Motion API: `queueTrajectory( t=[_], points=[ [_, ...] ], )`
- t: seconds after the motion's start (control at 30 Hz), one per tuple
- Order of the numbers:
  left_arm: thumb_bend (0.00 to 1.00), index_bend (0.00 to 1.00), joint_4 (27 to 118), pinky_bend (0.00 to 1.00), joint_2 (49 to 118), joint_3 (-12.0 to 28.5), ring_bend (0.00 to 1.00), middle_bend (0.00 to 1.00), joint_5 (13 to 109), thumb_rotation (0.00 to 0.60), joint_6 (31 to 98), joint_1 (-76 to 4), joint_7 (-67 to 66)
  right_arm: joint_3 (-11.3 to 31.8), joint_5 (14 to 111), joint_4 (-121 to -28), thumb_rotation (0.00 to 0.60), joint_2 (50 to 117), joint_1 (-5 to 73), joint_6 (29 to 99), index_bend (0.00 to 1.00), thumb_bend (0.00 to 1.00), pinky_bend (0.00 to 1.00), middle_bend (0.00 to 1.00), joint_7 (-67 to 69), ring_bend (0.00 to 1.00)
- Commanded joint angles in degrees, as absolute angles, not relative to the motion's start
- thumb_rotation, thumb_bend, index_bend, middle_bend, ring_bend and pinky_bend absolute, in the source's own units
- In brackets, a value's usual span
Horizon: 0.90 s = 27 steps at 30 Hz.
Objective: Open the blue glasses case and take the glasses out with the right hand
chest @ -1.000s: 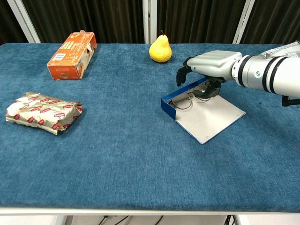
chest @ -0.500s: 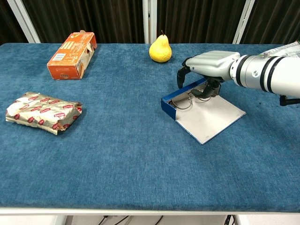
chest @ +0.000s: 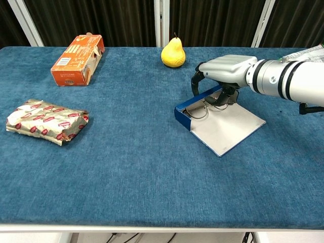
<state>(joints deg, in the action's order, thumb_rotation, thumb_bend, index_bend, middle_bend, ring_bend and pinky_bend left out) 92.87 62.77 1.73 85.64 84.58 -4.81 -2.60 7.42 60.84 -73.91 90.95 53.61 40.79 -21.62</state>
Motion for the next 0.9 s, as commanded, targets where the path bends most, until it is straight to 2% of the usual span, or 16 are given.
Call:
queueTrajectory(
  t=[0.03, 0.27, 0.4, 0.63, 0.8, 0.9],
  points=[
    [0.36, 0.7, 92.87, 0.57, 62.76, 1.73, 0.55, 0.71, 85.65, 0.6, 84.57, -4.81, -2.56, 7.42, 60.79, -73.96, 0.6, 90.98, 53.67, 40.98, 0.44, 0.48, 0.0, 0.24, -21.77, 0.0],
    [0.36, 0.7, 92.89, 0.57, 62.74, 1.74, 0.55, 0.71, 85.63, 0.6, 84.58, -4.81, -2.53, 7.72, 61.32, -73.9, 0.6, 91.54, 53.5, 42.72, 0.55, 0.5, 0.0, 0.26, -21.78, 0.0],
    [0.36, 0.7, 92.89, 0.57, 62.76, 1.75, 0.55, 0.71, 85.61, 0.6, 84.55, -4.83, -2.6, 8.03, 63.08, -73.08, 0.6, 93.26, 52.55, 46.93, 0.58, 0.5, 0.0, 0.27, -22.04, 0.0],
    [0.36, 0.7, 92.92, 0.57, 62.76, 1.75, 0.55, 0.71, 85.65, 0.6, 84.6, -4.82, -2.55, 8.65, 66.85, -66.83, 0.6, 101.73, 49.67, 59.83, 0.66, 0.5, 0.0, 0.29, -26.03, 0.01],
    [0.36, 0.7, 92.88, 0.57, 62.7, 1.73, 0.55, 0.71, 85.67, 0.6, 84.5, -4.86, -2.33, 8.9, 70.41, -60.48, 0.6, 107.18, 48.72, 66.01, 0.67, 0.51, 0.0, 0.3, -27.03, 0.01],
    [0.36, 0.7, 92.89, 0.57, 62.65, 1.71, 0.55, 0.71, 85.71, 0.6, 84.48, -4.87, -2.19, 9.01, 71.66, -57.12, 0.6, 109.76, 48.32, 67.32, 0.67, 0.5, 0.0, 0.3, -26.44, 0.01]
  ],
)
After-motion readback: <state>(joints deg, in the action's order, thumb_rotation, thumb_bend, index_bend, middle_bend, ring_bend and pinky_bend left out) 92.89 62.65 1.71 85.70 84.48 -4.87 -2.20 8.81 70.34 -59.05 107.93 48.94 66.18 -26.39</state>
